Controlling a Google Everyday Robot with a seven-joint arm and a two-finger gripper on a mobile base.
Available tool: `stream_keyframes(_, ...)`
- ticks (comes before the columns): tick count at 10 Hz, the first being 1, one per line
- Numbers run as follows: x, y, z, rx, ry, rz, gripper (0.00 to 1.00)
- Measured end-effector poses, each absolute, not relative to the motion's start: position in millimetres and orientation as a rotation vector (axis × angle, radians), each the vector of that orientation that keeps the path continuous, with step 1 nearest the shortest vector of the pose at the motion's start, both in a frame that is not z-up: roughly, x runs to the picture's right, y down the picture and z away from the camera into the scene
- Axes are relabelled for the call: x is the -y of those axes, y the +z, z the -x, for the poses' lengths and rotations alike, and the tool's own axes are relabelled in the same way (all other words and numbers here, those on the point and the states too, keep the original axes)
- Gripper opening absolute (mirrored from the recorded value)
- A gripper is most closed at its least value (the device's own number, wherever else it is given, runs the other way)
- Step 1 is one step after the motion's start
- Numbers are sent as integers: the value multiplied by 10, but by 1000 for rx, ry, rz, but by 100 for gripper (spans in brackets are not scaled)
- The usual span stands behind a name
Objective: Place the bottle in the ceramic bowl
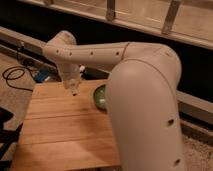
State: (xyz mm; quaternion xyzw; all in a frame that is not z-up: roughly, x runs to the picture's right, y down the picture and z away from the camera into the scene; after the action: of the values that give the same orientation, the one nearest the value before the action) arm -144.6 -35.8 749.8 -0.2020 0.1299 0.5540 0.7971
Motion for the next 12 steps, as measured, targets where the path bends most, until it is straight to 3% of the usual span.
stream_keyframes(4, 437, 7403, 601, -321, 1320, 393, 0)
stream_keyframes(12, 551, 7520, 745, -336, 1290, 362, 0)
